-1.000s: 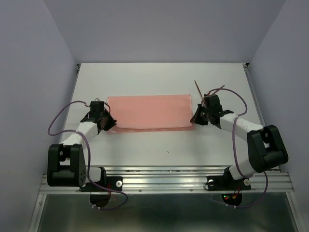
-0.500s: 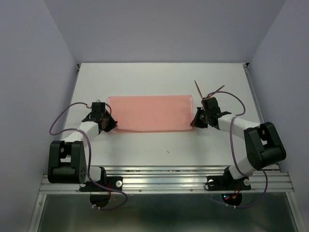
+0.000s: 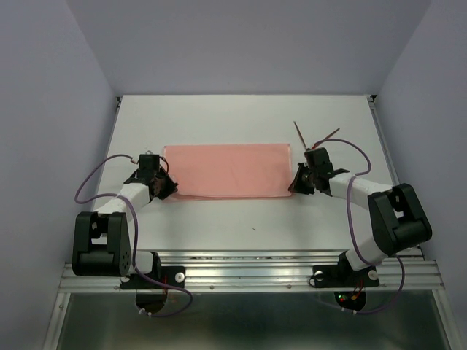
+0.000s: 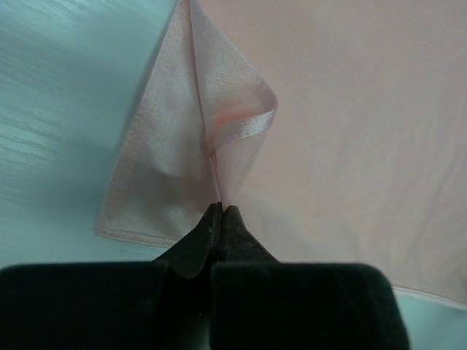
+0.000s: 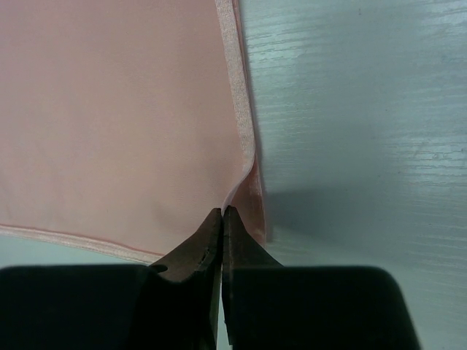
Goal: Fold the napkin into a case and place the utensils inside
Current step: Fold and flatten the napkin at the center of the board.
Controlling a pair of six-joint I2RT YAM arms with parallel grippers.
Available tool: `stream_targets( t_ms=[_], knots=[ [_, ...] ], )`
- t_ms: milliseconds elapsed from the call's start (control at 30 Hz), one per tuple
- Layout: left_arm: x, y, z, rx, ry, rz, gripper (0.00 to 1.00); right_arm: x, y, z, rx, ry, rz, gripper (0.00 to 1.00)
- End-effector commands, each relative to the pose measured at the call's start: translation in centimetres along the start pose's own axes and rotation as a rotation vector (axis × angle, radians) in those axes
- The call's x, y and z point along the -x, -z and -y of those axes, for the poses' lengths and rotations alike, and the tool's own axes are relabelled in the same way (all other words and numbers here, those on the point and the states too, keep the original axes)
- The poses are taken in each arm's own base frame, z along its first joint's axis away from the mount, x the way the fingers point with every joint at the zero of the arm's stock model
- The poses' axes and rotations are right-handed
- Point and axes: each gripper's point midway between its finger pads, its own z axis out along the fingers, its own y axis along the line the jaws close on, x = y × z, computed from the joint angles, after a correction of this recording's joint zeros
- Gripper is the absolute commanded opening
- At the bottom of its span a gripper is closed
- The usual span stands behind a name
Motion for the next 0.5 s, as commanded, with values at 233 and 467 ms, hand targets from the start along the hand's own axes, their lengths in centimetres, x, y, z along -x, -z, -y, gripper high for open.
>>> stream_targets(
  t_ms=[233,467],
  knots=[
    [-0.1,0.6,0.8,-0.032,-0.038,0.001,0.32,0.8,-0.2,-0.7,0.02,0.022,0.035,0.25],
    [1.7,2.5,1.6,-0.031,-0.059,0.049,0.8,1.7,0.6,-1.9,0.052,0.023,0.047,0.4]
  ],
)
